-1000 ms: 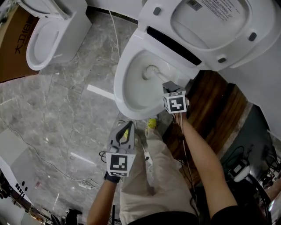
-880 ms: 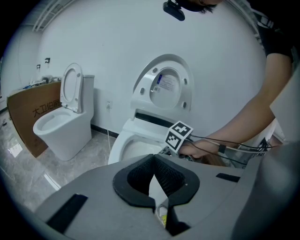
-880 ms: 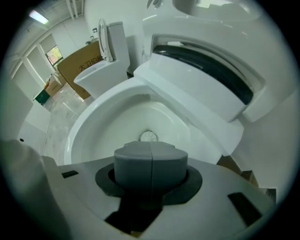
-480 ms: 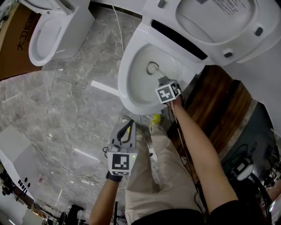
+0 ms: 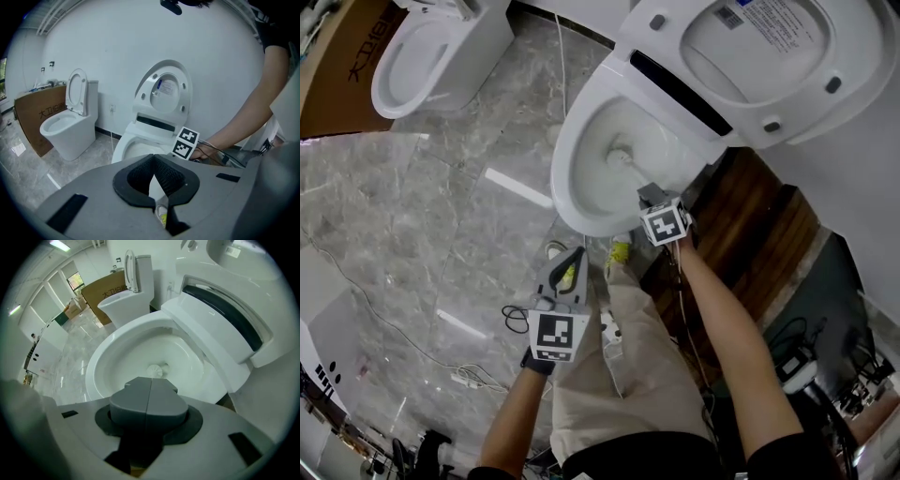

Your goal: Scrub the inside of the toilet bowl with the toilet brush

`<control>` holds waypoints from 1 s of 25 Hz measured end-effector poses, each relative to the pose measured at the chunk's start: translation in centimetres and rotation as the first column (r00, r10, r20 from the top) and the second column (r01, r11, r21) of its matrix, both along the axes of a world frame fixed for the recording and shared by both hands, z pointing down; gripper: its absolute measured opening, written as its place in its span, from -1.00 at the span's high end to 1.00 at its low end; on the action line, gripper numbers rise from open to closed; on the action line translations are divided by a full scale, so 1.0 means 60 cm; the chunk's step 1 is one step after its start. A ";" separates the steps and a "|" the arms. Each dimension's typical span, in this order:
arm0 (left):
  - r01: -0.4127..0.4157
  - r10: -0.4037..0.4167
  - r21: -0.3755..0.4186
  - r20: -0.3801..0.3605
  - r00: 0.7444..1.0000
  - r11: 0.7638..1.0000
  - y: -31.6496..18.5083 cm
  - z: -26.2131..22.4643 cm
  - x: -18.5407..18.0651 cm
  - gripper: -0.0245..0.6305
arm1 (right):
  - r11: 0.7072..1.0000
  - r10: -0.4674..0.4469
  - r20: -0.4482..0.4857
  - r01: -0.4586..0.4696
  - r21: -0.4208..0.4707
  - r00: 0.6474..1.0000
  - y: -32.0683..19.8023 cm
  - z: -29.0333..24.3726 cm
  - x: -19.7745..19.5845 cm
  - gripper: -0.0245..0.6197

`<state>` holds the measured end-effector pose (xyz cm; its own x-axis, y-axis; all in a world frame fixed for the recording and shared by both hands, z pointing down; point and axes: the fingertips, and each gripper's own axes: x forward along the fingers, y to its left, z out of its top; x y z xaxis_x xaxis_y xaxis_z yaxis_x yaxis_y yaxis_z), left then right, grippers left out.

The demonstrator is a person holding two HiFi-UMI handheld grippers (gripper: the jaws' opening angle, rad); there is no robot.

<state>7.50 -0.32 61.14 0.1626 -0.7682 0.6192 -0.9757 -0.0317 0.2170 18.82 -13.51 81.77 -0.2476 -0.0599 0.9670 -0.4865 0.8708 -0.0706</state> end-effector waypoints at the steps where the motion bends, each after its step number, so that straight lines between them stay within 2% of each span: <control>1: 0.001 -0.001 -0.003 0.000 1.000 1.000 0.004 -0.007 0.003 0.87 | 1.000 -0.018 -0.003 0.018 0.003 1.000 0.009 -0.006 0.005 0.43; 4: 0.006 -0.006 -0.004 0.008 1.000 1.000 0.011 -0.044 0.003 0.87 | 0.998 -0.066 -0.010 0.066 0.000 0.998 0.025 -0.035 0.013 0.43; 6: 0.000 0.000 0.006 0.020 1.000 1.000 0.007 -0.075 -0.001 0.87 | 0.999 -0.045 -0.002 0.045 0.006 0.999 0.024 -0.076 0.017 0.44; 11: -0.015 0.015 0.014 0.031 0.999 1.000 0.017 -0.146 -0.001 0.87 | 0.997 -0.040 0.071 0.035 0.076 0.997 0.039 -0.204 0.032 0.44; 15: -0.008 0.008 0.020 0.029 1.000 1.000 0.025 -0.217 0.001 0.87 | 0.997 -0.015 0.127 0.005 0.076 0.992 0.056 -0.309 0.050 0.44; 20: -0.050 0.047 0.051 0.070 0.996 0.997 0.024 -0.336 0.012 0.87 | 0.998 -0.026 0.193 0.013 0.069 0.981 0.089 -0.447 0.080 0.43; 25: -0.063 0.060 0.037 0.069 0.996 0.997 0.035 -0.424 0.037 0.87 | 0.995 -0.020 0.222 -0.001 0.095 0.975 0.114 -0.570 0.126 0.43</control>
